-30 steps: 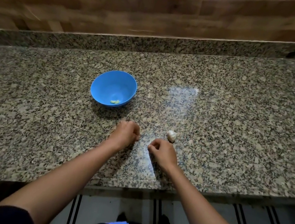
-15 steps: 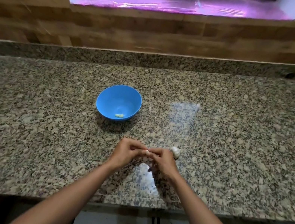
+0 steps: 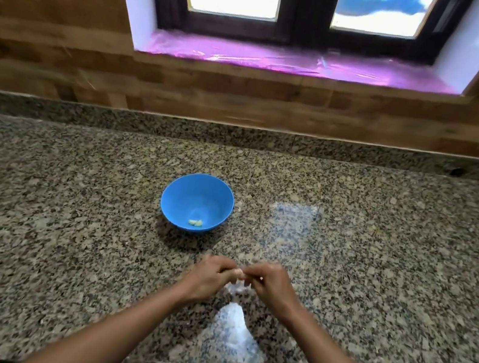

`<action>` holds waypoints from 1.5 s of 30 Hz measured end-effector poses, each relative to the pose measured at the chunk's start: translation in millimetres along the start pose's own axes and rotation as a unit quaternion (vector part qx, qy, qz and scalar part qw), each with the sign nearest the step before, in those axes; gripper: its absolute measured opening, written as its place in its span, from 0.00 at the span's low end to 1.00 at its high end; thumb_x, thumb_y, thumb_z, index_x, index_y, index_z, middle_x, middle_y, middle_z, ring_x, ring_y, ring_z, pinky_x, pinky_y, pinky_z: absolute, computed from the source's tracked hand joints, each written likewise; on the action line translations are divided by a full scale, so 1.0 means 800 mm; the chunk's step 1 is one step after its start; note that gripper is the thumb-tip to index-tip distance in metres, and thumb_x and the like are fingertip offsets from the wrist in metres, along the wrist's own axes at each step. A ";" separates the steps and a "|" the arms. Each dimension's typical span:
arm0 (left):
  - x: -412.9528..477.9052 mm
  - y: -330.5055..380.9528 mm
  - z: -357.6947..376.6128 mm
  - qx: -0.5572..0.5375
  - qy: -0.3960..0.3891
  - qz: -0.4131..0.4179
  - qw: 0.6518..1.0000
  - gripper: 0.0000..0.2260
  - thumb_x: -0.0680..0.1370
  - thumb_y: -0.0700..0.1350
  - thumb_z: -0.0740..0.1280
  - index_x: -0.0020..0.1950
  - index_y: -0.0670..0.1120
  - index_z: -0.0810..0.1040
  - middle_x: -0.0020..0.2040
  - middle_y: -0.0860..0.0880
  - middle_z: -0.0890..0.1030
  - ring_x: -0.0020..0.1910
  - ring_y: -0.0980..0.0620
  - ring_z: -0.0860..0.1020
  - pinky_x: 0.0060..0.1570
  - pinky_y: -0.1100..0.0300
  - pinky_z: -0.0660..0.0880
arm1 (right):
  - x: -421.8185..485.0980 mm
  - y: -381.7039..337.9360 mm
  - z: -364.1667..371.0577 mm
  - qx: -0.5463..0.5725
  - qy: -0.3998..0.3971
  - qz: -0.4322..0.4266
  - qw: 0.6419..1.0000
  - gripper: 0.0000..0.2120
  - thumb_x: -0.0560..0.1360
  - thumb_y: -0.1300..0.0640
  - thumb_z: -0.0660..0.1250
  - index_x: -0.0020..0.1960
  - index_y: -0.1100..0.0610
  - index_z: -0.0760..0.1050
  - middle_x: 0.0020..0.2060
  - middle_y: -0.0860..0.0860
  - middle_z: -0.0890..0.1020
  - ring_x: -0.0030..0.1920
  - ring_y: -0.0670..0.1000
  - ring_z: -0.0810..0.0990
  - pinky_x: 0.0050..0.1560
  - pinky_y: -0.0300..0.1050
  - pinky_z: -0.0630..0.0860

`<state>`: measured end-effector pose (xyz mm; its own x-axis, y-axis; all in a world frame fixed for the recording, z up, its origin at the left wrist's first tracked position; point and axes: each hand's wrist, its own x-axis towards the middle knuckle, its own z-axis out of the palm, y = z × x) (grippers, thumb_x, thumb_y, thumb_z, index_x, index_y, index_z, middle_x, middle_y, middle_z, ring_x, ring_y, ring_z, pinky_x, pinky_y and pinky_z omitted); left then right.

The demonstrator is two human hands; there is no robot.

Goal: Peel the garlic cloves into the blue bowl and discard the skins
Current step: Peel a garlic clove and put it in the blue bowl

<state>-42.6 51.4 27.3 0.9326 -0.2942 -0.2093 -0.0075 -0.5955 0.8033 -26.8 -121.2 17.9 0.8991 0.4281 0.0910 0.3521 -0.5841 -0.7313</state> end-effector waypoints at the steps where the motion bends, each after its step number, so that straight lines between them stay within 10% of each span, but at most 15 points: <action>1: 0.000 0.002 0.000 -0.054 -0.009 -0.014 0.998 0.11 0.80 0.47 0.62 0.42 0.45 0.78 0.33 0.55 0.72 0.31 0.60 0.68 0.32 0.65 0.64 | -0.002 0.003 0.002 -0.016 0.006 -0.009 1.000 0.06 0.74 0.61 0.68 0.46 0.60 0.83 0.36 0.55 0.84 0.36 0.51 0.81 0.40 0.45 0.78; 7: -0.006 -0.007 0.008 -0.311 -0.061 -0.114 0.941 0.12 0.81 0.40 0.59 0.40 0.43 0.77 0.32 0.49 0.70 0.29 0.57 0.66 0.29 0.66 0.62 | 0.002 -0.006 -0.003 -0.140 -0.041 -0.036 0.989 0.07 0.75 0.57 0.66 0.48 0.55 0.83 0.38 0.50 0.84 0.37 0.48 0.80 0.42 0.43 0.77; 11: -0.007 -0.008 0.006 -0.023 0.017 0.051 0.998 0.09 0.80 0.43 0.62 0.44 0.46 0.80 0.33 0.58 0.73 0.31 0.64 0.70 0.32 0.72 0.64 | 0.002 -0.010 -0.008 0.192 -0.099 0.158 0.963 0.09 0.76 0.56 0.65 0.39 0.56 0.82 0.31 0.52 0.79 0.31 0.47 0.74 0.32 0.39 0.69; 16: -0.006 -0.025 0.007 0.147 0.087 0.183 0.968 0.08 0.80 0.40 0.62 0.43 0.41 0.78 0.36 0.56 0.72 0.34 0.64 0.69 0.37 0.73 0.68 | -0.006 -0.002 -0.005 0.413 -0.188 0.265 0.851 0.11 0.78 0.61 0.59 0.41 0.59 0.77 0.31 0.49 0.76 0.30 0.46 0.71 0.28 0.36 0.66; 20: -0.006 -0.010 0.012 -0.120 0.050 0.003 0.992 0.11 0.81 0.42 0.60 0.40 0.45 0.77 0.30 0.57 0.72 0.28 0.63 0.69 0.29 0.70 0.64 | -0.001 -0.005 0.001 0.189 -0.106 0.152 0.964 0.12 0.76 0.54 0.65 0.45 0.63 0.79 0.31 0.51 0.78 0.30 0.46 0.73 0.29 0.36 0.69; 25: 0.003 -0.024 0.005 -0.426 -0.068 -0.197 0.880 0.10 0.81 0.40 0.57 0.45 0.41 0.75 0.30 0.51 0.72 0.28 0.57 0.67 0.27 0.67 0.65 | -0.001 -0.009 0.003 -0.149 -0.038 -0.049 0.987 0.16 0.77 0.52 0.58 0.44 0.60 0.81 0.36 0.53 0.82 0.32 0.47 0.73 0.36 0.44 0.78; 28: -0.001 -0.020 0.012 -0.297 -0.022 -0.144 0.944 0.12 0.82 0.42 0.57 0.41 0.44 0.76 0.30 0.52 0.71 0.29 0.58 0.67 0.28 0.68 0.63 | -0.002 -0.004 0.012 -0.120 -0.063 0.020 0.991 0.14 0.78 0.52 0.61 0.46 0.59 0.81 0.36 0.53 0.81 0.32 0.46 0.73 0.37 0.42 0.74; 30: -0.006 -0.021 0.017 -0.065 0.053 -0.023 0.996 0.12 0.81 0.43 0.60 0.39 0.50 0.75 0.31 0.56 0.72 0.29 0.62 0.69 0.28 0.69 0.63 | -0.006 -0.003 0.020 0.106 -0.071 0.142 0.982 0.13 0.78 0.53 0.63 0.44 0.61 0.80 0.33 0.54 0.79 0.30 0.46 0.73 0.33 0.39 0.71; 33: -0.010 -0.036 0.024 0.078 0.098 0.082 0.989 0.10 0.80 0.43 0.62 0.39 0.50 0.74 0.31 0.58 0.72 0.30 0.64 0.70 0.30 0.70 0.63 | -0.014 -0.004 0.026 0.383 -0.068 0.275 0.879 0.10 0.78 0.60 0.62 0.43 0.62 0.79 0.30 0.53 0.77 0.27 0.48 0.74 0.25 0.36 0.68; 40: -0.016 -0.047 0.041 -0.037 0.106 -0.009 0.994 0.10 0.79 0.45 0.65 0.40 0.44 0.81 0.31 0.50 0.78 0.29 0.58 0.74 0.32 0.63 0.71 | -0.021 0.007 0.042 0.183 0.048 0.283 0.940 0.07 0.69 0.58 0.74 0.34 0.58 0.80 0.28 0.52 0.82 0.27 0.50 0.80 0.28 0.42 0.77; 45: -0.015 -0.047 0.039 0.009 0.067 -0.026 0.997 0.10 0.81 0.44 0.61 0.46 0.42 0.80 0.36 0.49 0.80 0.34 0.54 0.76 0.40 0.54 0.75 | -0.020 0.001 0.045 0.109 -0.002 0.191 0.975 0.11 0.76 0.62 0.65 0.57 0.55 0.79 0.51 0.50 0.83 0.45 0.42 0.80 0.50 0.37 0.76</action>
<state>-64.8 53.6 -17.8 0.9719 -0.1606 -0.1719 0.0358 -0.6211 0.7829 -50.2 -104.0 -8.7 0.9527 0.2103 -0.2193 -0.0730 -0.5422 -0.8371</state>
